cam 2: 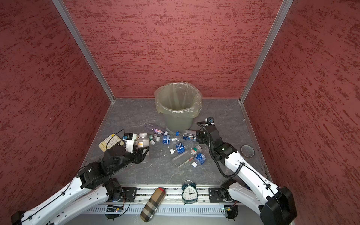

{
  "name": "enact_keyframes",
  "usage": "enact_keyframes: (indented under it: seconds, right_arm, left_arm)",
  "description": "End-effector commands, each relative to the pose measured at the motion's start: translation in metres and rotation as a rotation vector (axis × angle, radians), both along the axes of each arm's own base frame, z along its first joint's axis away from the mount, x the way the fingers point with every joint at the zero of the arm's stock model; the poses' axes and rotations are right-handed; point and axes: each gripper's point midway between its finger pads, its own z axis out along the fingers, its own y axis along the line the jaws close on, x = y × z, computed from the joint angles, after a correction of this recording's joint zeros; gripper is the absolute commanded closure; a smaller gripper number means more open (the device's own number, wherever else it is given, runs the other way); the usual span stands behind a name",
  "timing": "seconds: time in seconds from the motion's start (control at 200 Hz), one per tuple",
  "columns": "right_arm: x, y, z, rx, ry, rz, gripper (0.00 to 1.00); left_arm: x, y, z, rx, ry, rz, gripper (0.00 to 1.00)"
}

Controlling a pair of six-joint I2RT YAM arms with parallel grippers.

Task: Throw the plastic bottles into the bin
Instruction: 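Carry the yellow-labelled bottle with the left gripper over the bin and release, then withdraw the left gripper from the bin while the right reaches toward blue-labelled bottles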

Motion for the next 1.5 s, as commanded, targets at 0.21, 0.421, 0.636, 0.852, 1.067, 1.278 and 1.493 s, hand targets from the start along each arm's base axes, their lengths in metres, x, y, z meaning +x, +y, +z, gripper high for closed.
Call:
enact_keyframes:
  seconds: [0.21, 0.421, 0.636, 0.852, 1.067, 1.278, 1.493]
  right_arm:
    - [0.000, 0.000, 0.000, 0.029, -0.015, -0.007, 0.14]
    - [-0.007, -0.003, 0.010, 0.045, -0.035, -0.007, 0.13]
    - [-0.011, 0.000, 0.016, 0.101, -0.041, -0.003, 0.14]
    - [-0.020, -0.010, 0.028, 0.103, -0.058, -0.029, 0.09]
    - [-0.026, -0.013, 0.024, 0.119, -0.029, -0.043, 0.08]
    - [-0.028, -0.013, 0.006, 0.130, 0.041, -0.075, 0.10]
    - [-0.032, -0.017, -0.007, 0.134, 0.094, -0.119, 0.09]
  left_arm:
    - [0.016, -0.022, 0.080, -0.052, -0.170, -0.058, 0.60]
    - [0.082, -0.072, 0.162, -0.077, -0.304, -0.102, 0.60]
    - [0.207, -0.119, 0.253, -0.176, -0.359, -0.156, 0.47]
    - [0.274, -0.119, 0.247, -0.152, -0.265, -0.117, 0.01]
    - [0.245, -0.100, 0.250, -0.149, -0.315, -0.097, 0.01]
    - [0.217, -0.080, 0.237, -0.118, -0.321, -0.076, 0.01]
    - [0.198, -0.063, 0.217, -0.088, -0.305, -0.053, 0.01]
